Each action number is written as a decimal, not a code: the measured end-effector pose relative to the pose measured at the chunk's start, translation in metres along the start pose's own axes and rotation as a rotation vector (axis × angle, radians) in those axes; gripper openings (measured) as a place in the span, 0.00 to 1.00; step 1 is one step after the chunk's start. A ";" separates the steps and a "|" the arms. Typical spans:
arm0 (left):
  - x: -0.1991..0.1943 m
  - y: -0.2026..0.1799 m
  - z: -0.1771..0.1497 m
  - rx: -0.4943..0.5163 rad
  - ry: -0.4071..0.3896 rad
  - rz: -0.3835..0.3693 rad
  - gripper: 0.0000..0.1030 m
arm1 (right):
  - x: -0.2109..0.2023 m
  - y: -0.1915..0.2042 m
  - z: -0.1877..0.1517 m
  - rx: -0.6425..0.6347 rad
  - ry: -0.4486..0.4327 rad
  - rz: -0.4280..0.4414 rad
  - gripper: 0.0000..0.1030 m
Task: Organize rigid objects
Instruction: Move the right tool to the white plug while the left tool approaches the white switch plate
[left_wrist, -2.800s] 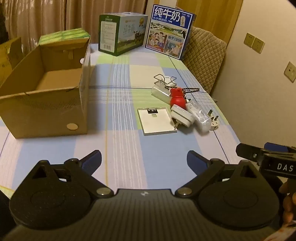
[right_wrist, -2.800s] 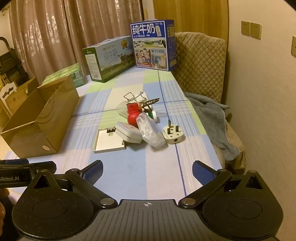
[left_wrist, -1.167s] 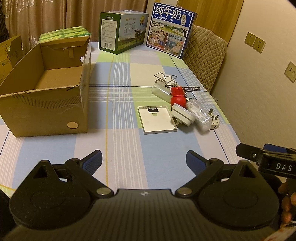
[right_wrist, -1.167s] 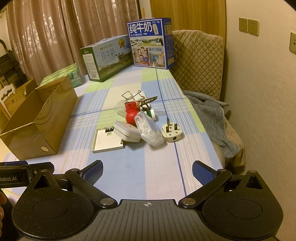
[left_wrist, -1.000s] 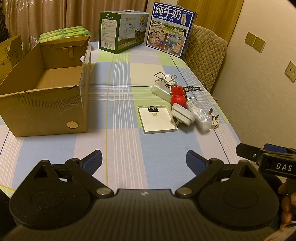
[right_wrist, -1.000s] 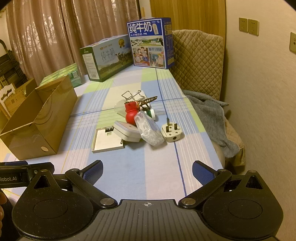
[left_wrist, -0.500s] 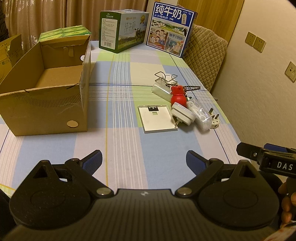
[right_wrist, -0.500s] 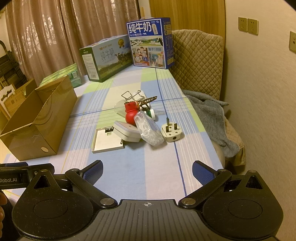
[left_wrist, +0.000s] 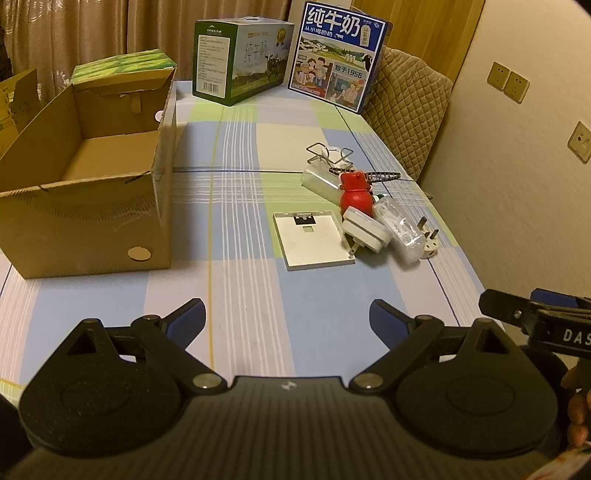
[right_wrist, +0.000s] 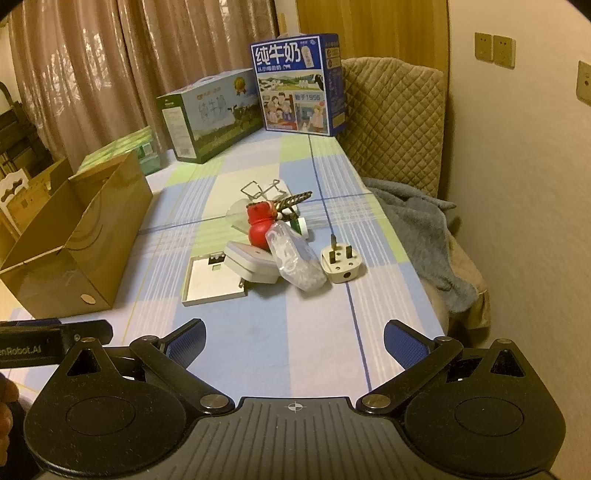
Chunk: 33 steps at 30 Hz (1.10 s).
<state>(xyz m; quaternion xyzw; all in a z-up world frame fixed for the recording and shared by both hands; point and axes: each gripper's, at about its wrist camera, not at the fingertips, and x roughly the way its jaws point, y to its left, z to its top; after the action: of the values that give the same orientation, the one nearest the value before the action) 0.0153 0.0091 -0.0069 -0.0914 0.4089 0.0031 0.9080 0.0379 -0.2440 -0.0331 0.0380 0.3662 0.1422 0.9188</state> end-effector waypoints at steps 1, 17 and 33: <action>0.001 0.001 0.001 0.003 -0.002 0.000 0.91 | 0.000 0.000 0.001 -0.002 0.002 0.002 0.98; 0.053 0.006 0.025 0.089 0.012 0.014 0.90 | 0.038 -0.019 0.044 -0.088 0.010 -0.003 0.97; 0.142 -0.015 0.040 0.126 0.057 0.007 0.90 | 0.124 -0.053 0.069 -0.238 0.126 0.021 0.84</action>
<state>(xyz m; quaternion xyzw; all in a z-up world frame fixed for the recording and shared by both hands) 0.1403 -0.0088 -0.0841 -0.0326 0.4345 -0.0224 0.8998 0.1826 -0.2563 -0.0740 -0.0764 0.4031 0.1963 0.8906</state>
